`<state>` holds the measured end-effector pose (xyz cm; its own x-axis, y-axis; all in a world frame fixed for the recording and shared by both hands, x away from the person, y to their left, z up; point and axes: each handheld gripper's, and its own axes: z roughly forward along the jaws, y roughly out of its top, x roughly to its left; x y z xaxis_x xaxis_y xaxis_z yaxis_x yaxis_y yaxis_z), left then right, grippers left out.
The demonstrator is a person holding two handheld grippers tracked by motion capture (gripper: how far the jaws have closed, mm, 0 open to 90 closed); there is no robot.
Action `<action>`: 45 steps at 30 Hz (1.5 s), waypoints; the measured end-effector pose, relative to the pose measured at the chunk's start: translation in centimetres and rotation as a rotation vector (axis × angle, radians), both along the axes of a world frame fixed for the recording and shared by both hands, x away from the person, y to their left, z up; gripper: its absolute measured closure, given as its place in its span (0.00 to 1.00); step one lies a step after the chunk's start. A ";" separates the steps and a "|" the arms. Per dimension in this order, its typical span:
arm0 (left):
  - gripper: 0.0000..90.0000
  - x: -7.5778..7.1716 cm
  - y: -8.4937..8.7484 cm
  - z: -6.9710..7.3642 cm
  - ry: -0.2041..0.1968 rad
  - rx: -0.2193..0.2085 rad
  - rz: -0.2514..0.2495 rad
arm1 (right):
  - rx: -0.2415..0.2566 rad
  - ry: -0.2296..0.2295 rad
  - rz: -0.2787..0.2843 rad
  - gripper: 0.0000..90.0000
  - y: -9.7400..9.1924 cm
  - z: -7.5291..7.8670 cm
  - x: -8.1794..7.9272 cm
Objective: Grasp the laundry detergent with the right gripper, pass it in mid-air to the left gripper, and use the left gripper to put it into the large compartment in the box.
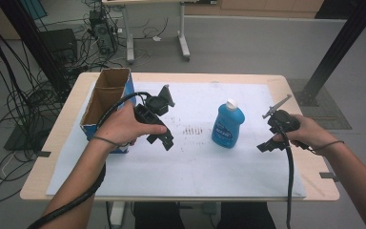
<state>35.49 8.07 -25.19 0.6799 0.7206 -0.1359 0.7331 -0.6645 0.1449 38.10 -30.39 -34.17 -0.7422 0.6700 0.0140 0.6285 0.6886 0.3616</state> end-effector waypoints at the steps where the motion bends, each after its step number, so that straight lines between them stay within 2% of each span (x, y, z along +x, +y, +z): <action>1: 0.11 0.0 0.0 0.0 -0.001 -0.002 0.000 | 0.003 0.000 0.001 0.07 0.0 -0.1 0.0; 22: 0.11 -0.1 0.1 0.1 -0.006 -0.008 0.001 | 0.028 -0.053 0.024 0.06 0.5 -2.1 -0.6; 27: 0.11 -0.1 0.1 0.1 -0.006 -0.010 0.001 | 0.046 -0.091 0.036 0.06 0.5 -2.5 -0.7; 35: 0.11 -0.1 0.0 0.0 -0.007 -0.010 0.005 | 0.094 -0.120 0.052 0.06 0.7 -3.3 -0.9; 39: 0.11 -0.1 0.0 0.0 -0.004 -0.011 0.001 | 0.107 -0.155 0.046 0.06 0.7 -3.7 -0.9; 45: 0.11 -0.1 0.0 0.2 -0.006 -0.012 0.000 | 0.152 -0.178 0.046 0.06 0.5 -4.4 -1.0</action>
<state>35.42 8.07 -25.00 0.6809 0.7187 -0.1406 0.7321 -0.6629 0.1569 37.09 -29.85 -38.59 -0.7716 0.6357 -0.0223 0.5146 0.6445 0.5656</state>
